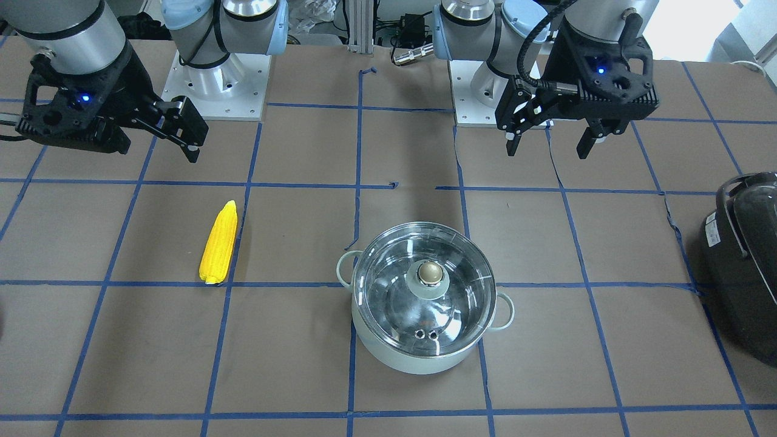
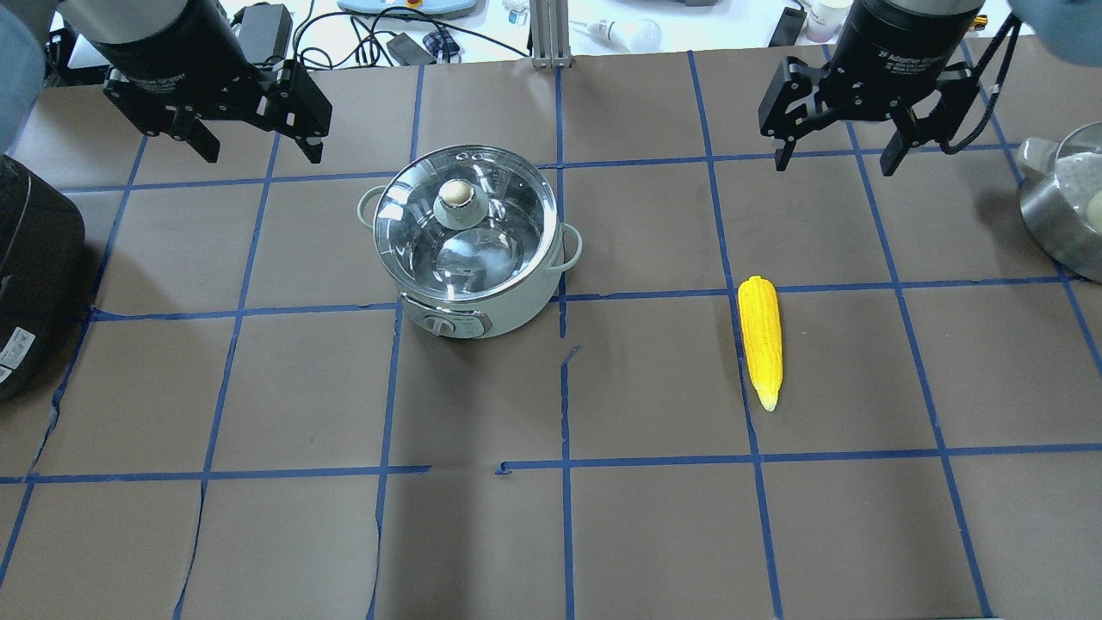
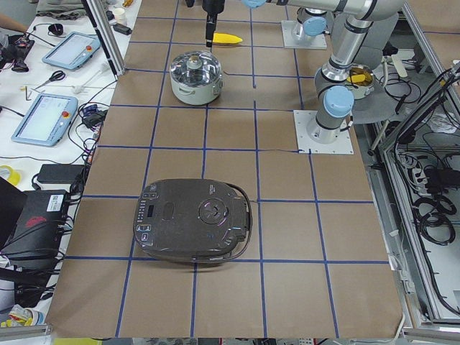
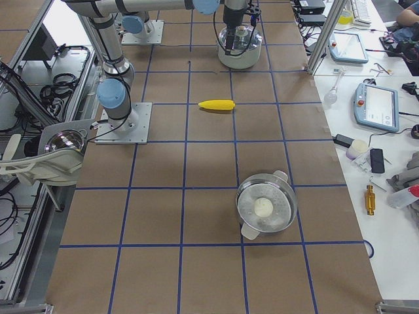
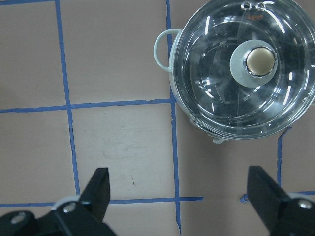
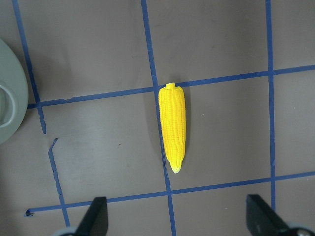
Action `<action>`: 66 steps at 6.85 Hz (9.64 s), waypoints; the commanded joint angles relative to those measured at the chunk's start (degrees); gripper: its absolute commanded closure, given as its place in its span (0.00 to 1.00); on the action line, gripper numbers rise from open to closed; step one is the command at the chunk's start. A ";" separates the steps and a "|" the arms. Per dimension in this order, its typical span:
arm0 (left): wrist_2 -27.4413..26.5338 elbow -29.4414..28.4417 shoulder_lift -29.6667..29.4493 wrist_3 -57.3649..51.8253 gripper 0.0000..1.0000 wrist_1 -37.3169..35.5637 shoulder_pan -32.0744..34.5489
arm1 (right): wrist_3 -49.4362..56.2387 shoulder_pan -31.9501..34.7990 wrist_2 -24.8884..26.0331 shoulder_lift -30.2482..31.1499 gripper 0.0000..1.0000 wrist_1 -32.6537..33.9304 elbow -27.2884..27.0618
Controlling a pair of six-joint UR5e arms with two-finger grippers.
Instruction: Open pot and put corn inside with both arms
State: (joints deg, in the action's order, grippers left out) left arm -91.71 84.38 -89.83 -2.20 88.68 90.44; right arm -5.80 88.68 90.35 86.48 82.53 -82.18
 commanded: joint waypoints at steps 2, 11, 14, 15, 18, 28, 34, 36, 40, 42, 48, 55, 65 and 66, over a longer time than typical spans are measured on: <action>0.13 0.00 0.09 0.00 0.00 0.00 0.00 | 0.09 0.00 0.00 0.00 0.00 0.00 0.00; 0.22 0.09 -0.08 0.00 0.00 0.00 0.09 | 0.79 0.00 0.00 0.00 0.00 0.00 -0.09; -0.05 0.00 0.09 0.00 0.00 0.00 0.09 | 0.88 0.00 0.00 -0.09 0.00 0.09 -0.09; -0.05 -0.09 0.18 0.09 0.00 0.18 0.09 | 0.88 0.00 0.00 -0.17 0.00 0.00 -0.09; 0.04 0.09 -0.08 0.09 0.00 0.00 0.09 | 0.70 0.09 0.00 0.00 0.00 0.00 -0.09; 0.13 0.00 -0.44 0.53 0.00 0.00 0.09 | 0.62 0.09 0.00 0.00 0.00 0.00 -0.09; 0.31 -0.70 -2.35 3.92 0.00 0.09 0.88 | 0.70 0.09 0.00 0.00 0.00 0.09 -0.09; 2.49 -2.19 -5.51 10.51 0.00 -2.53 2.19 | 0.79 0.09 -0.08 -0.09 0.00 0.09 -0.09; 3.92 2.42 -15.62 15.47 0.00 -15.19 9.14 | 3.50 -0.35 -1.04 -1.83 0.00 1.93 -1.22; 4.00 5.71 -17.39 14.32 0.00 -23.79 9.14 | 2.56 -0.35 0.00 -4.12 0.00 11.02 -8.74; 4.26 5.62 -20.47 13.45 0.16 -25.92 9.41 | 2.82 -0.70 0.08 -9.65 0.00 43.49 -32.34; 4.44 -2.52 -16.80 13.45 0.96 -15.06 7.05 | 2.37 -2.72 0.09 -14.94 0.52 47.10 -33.75; 4.70 16.67 -21.09 -20.47 1.00 -32.47 -22.94 | -27.04 22.20 0.27 -28.95 1.00 22.15 17.77; 4.61 17.57 -21.18 -20.65 1.00 -33.82 -23.11 | -27.76 24.76 0.27 -33.79 1.00 22.32 22.97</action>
State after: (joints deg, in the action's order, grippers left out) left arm -86.99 99.46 -110.86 -22.17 58.15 67.55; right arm -31.18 109.52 90.49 58.87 104.86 -66.51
